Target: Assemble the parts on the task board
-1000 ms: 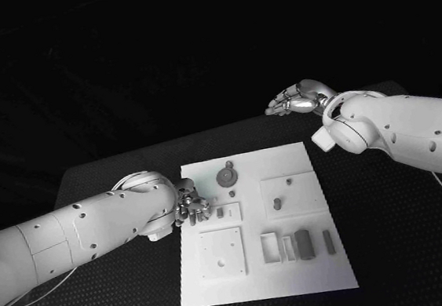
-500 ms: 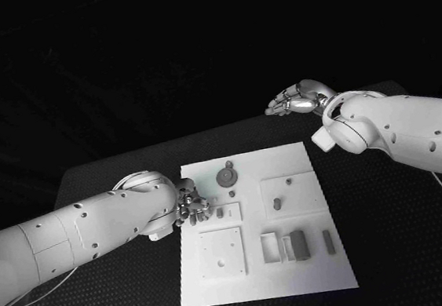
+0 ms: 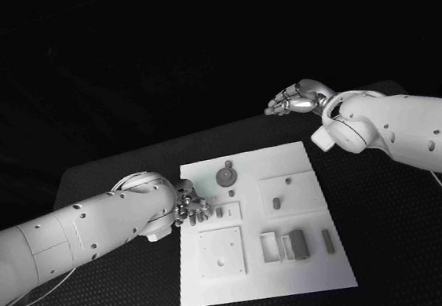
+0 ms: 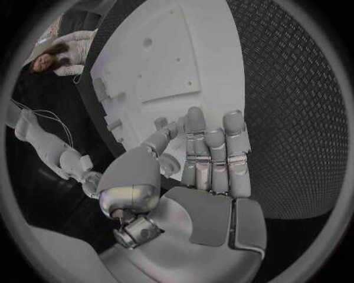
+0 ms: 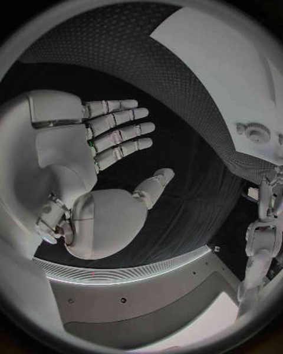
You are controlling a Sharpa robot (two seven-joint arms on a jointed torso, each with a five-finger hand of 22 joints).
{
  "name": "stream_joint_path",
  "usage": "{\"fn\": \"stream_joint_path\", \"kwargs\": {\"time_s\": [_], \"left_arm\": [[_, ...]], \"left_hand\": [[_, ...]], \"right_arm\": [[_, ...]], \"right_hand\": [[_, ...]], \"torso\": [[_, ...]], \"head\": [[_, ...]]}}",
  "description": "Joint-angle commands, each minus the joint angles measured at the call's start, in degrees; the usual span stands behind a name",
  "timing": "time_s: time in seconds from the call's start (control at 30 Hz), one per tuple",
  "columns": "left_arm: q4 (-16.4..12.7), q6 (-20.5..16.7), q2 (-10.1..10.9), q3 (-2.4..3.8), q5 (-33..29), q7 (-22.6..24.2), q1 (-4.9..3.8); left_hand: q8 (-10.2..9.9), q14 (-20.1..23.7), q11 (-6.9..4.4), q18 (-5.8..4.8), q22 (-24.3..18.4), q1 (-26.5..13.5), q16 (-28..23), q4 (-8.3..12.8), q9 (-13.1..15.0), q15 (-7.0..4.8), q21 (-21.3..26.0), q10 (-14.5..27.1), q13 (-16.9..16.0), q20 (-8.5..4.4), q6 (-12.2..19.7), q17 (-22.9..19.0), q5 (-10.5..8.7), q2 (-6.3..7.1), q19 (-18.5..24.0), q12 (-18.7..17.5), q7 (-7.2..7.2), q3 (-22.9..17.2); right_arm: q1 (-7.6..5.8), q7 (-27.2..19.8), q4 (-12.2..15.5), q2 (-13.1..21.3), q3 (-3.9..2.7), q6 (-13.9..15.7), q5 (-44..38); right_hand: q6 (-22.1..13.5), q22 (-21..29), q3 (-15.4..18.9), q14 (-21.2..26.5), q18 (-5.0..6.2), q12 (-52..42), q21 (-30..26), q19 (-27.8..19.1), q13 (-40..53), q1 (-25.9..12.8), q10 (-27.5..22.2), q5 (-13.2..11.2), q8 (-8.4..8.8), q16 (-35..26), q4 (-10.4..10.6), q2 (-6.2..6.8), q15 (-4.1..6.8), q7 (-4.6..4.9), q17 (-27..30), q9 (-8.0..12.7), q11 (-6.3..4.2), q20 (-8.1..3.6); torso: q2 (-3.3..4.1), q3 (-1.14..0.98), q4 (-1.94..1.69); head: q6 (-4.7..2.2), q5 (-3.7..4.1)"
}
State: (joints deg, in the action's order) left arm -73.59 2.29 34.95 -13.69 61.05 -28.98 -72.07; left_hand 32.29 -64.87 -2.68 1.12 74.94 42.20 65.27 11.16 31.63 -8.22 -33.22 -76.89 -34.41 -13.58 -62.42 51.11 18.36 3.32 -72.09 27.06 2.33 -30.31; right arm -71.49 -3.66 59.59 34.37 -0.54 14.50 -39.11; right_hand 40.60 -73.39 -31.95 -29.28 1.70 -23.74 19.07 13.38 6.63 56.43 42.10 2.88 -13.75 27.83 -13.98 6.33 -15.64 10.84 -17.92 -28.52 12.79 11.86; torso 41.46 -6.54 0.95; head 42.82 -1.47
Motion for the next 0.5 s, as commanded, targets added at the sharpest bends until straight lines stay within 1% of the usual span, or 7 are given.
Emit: {"fn": "stream_joint_path", "kwargs": {"time_s": [0.03, 0.17, 0.27, 0.33, 0.37, 0.4, 0.5], "left_arm": [[0.0, -0.47, 0.08, -0.01, -0.25, -0.08, 0.03], [-0.01, -1.42, 0.5, 0.0, -0.23, -0.44, 0.03], [-0.05, -2.04, 0.98, 0.03, -0.82, -0.7, 0.03], [-0.14, -2.58, 1.26, 0.1, -1.92, -0.82, 0.02], [-0.25, -2.82, 1.41, 0.16, -2.28, -0.88, 0.02], [-0.37, -3.07, 1.54, 0.23, -2.45, -0.91, 0.02], [-0.73, -4.14, 2.03, 0.5, -2.84, -0.88, 0.0]], "left_hand": [[0.2, 0.22, 0.12, 1.99, 0.9, 0.03, 0.24, -0.52, -0.1, 0.0, -0.14, 0.26, 0.1, -0.07, 0.45, -0.11, -0.33, 0.83, 0.25, 0.33, -0.05, 0.2], [0.39, 0.26, 0.1, 2.04, 0.87, -0.34, 0.37, -1.69, -0.27, -0.03, -0.1, 0.32, 0.26, -0.09, 0.52, -0.3, -0.74, 1.56, 0.27, 0.52, -0.08, 0.3], [0.73, 0.37, 0.05, 2.16, 0.84, -0.21, 0.58, -2.98, -0.52, -0.09, -0.03, 0.46, 0.52, -0.16, 0.74, -0.62, -5.55, 2.89, 0.38, 0.82, -0.1, 0.27], [1.0, 0.44, 0.01, 2.25, 0.79, -0.43, 0.77, -4.73, -0.75, -0.17, 0.06, 0.55, 0.74, -0.21, 0.87, -0.86, -10.05, 4.18, 0.4, 1.07, -0.14, -0.01], [1.12, 0.51, -0.02, 2.32, 0.74, -0.62, 0.83, -5.99, -0.88, -0.22, 0.16, 0.6, 0.85, -0.24, 0.97, -1.0, -13.55, 5.23, 0.45, 1.18, -0.16, -0.34], [1.23, 0.52, -0.06, 2.37, 0.72, -0.67, 0.91, -6.94, -0.96, -0.21, 0.21, 0.62, 0.93, -0.29, 1.03, -1.09, -15.05, 6.07, 0.44, 1.27, -0.17, -0.63], [1.46, 0.62, -0.05, 2.46, 0.69, -1.33, 1.08, -9.16, -1.0, -0.21, 0.28, 0.69, 0.98, -0.32, 1.2, -1.18, -15.58, 8.84, 0.36, 1.43, -0.13, -1.11]], "right_arm": [[0.05, -0.42, 0.06, 0.02, -0.02, -0.65, -0.15], [0.1, -0.42, 0.05, 0.05, -0.02, -0.65, -0.15], [0.17, -0.42, 0.05, 0.09, -0.02, -0.66, -0.14], [0.18, -0.42, 0.05, 0.13, -0.02, -0.67, -0.14], [0.19, -0.42, 0.06, 0.14, -0.02, -0.67, -0.14], [0.21, -0.42, 0.06, 0.14, -0.02, -0.67, -0.14], [0.24, -0.43, 0.06, 0.15, -0.02, -0.67, -0.14]], "right_hand": [[-0.42, -0.1, 0.12, 0.47, -0.31, -0.32, -0.35, -0.33, -0.05, -0.32, -0.02, -0.11, -0.36, 0.24, 0.16, -0.18, -0.09, 2.87, 0.1, 0.09, 0.29, 0.05], [-0.43, -0.11, 0.12, 0.48, -0.31, -0.32, -0.36, -0.33, -0.07, -0.32, -0.02, -0.11, -0.36, 0.25, 0.16, -0.18, -0.09, 2.88, 0.1, 0.1, 0.29, 0.05], [-0.44, -0.12, 0.12, 0.48, -0.31, -0.33, -0.37, -0.33, -0.08, -0.32, -0.01, -0.11, -0.36, 0.25, 0.17, -0.19, -0.09, 2.88, 0.11, 0.11, 0.29, 0.05], [-0.44, -0.12, 0.12, 0.49, -0.31, -0.33, -0.37, -0.34, -0.09, -0.32, -0.02, -0.11, -0.36, 0.25, 0.17, -0.19, -0.09, 2.88, 0.11, 0.11, 0.29, 0.05], [-0.44, -0.13, 0.12, 0.49, -0.31, -0.33, -0.37, -0.34, -0.09, -0.32, -0.02, -0.11, -0.36, 0.25, 0.17, -0.19, -0.09, 2.88, 0.11, 0.11, 0.29, 0.05], [-0.45, -0.13, 0.12, 0.49, -0.31, -0.33, -0.38, -0.34, -0.09, -0.32, -0.02, -0.11, -0.36, 0.26, 0.17, -0.19, -0.1, 2.88, 0.11, 0.11, 0.29, 0.05], [-0.45, -0.13, 0.12, 0.49, -0.31, -0.33, -0.38, -0.34, -0.1, -0.32, -0.02, -0.11, -0.36, 0.26, 0.17, -0.18, -0.1, 2.88, 0.11, 0.12, 0.29, 0.06]], "torso": [[0.01, 0.03, 0.01], [0.02, 0.05, -0.01], [0.0, 0.08, -0.02], [0.0, 0.07, -0.01], [0.0, 0.06, -0.03], [0.01, 0.05, -0.03], [-0.02, 0.07, -0.03]], "head": [[0.02, 0.0], [0.01, 0.03], [-0.08, 0.03], [-0.08, 0.04], [-0.08, 0.05], [-0.1, 0.06], [-0.16, 0.08]]}}
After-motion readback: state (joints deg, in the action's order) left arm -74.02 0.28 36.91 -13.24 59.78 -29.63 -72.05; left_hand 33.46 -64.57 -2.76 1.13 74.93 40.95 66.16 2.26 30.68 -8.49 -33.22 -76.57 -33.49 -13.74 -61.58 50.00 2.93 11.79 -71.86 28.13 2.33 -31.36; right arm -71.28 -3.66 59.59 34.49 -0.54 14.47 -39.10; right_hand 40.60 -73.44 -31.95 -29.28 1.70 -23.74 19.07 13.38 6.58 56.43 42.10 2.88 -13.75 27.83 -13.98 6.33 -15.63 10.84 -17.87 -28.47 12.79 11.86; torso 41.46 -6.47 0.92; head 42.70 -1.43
